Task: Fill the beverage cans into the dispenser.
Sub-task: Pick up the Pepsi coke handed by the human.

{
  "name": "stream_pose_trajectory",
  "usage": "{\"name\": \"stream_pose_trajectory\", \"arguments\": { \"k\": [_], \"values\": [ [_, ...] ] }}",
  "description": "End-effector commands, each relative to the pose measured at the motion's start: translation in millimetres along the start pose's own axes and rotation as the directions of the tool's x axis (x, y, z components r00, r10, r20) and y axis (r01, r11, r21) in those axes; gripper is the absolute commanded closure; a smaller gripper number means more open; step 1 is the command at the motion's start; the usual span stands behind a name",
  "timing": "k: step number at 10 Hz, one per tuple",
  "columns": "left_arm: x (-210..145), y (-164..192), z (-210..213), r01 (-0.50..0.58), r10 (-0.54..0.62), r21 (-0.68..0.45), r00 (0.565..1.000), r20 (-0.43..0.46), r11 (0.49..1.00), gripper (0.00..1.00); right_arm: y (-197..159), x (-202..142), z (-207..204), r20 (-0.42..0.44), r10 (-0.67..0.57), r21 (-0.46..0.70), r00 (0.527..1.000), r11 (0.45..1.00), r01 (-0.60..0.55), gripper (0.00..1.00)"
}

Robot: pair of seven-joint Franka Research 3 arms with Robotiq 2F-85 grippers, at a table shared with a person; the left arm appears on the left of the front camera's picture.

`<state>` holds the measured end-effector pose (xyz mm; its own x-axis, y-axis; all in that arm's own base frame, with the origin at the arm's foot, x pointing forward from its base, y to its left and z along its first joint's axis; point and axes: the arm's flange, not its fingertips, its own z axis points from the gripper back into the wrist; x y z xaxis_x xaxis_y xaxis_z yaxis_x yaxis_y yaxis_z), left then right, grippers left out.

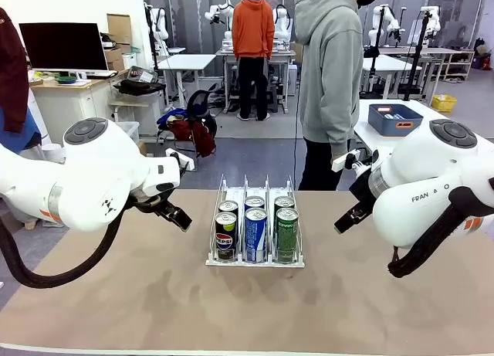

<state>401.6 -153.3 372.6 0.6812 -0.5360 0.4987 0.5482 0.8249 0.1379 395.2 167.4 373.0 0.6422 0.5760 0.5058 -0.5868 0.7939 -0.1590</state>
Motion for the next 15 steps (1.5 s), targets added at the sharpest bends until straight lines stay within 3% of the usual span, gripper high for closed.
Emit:
{"name": "stream_pose_trajectory", "arguments": {
  "k": [1, 4, 5, 7, 8, 10, 11, 14, 15],
  "values": [
    [0, 2, 0, -0.004, 0.004, 0.001, 1.0, 0.0, 1.0, 0.0, 0, 0, 0, 0.0, -0.001, 0.0, 1.0, 1.0, 0.001, 0.0],
    [0, 0, 0, 0.0, 0.0, 0.0, 1.0, 0.0, 1.0, 0.0, 0, 0, 0, 0.0, 0.0, 0.0, 1.0, 1.0, 0.0, 0.0],
    [-5, -1, 17, 0.078, -0.08, -0.037, 0.995, -0.06, 0.996, 0.0, 21, -4, 4, -0.023, -0.008, 0.016, 1.0, 1.0, 0.008, 0.0],
    [-9, -26, 33, 0.101, -0.109, -0.176, 0.993, -0.039, 0.979, 0.0, 17, -4, 29, 0.021, 0.065, 0.157, 0.998, 0.985, -0.067, 0.0],
    [-9, -22, 47, 0.195, -0.207, -0.306, 0.978, -0.009, 0.932, 0.0, 25, -6, 43, 0.082, -0.017, 0.271, 0.996, 0.962, -0.006, 0.0],
    [-1, -22, 61, 0.23, -0.227, -0.496, 0.972, 0.067, 0.837, 0.0, 11, -2, 60, 0.127, -0.023, 0.456, 0.992, 0.889, -0.038, 0.0],
    [-7, -19, 72, 0.238, -0.232, -0.559, 0.969, 0.083, 0.794, 0.0, 13, -9, 69, 0.125, -0.056, 0.47, 0.991, 0.883, -0.009, 0.0],
    [2, 8, 87, 0.25, -0.17, -0.573, 0.967, 0.19, 0.78, 0.0, -3, -14, 90, 0.212, -0.117, 0.431, 0.97, 0.902, 0.014, 0.0],
    [-8, -20, 91, 0.26, -0.211, -0.578, 0.966, 0.152, 0.774, 0.0, 4, 12, 90, 0.164, -0.086, 0.462, 0.983, 0.887, 0.001, 0.0]
  ]
}}
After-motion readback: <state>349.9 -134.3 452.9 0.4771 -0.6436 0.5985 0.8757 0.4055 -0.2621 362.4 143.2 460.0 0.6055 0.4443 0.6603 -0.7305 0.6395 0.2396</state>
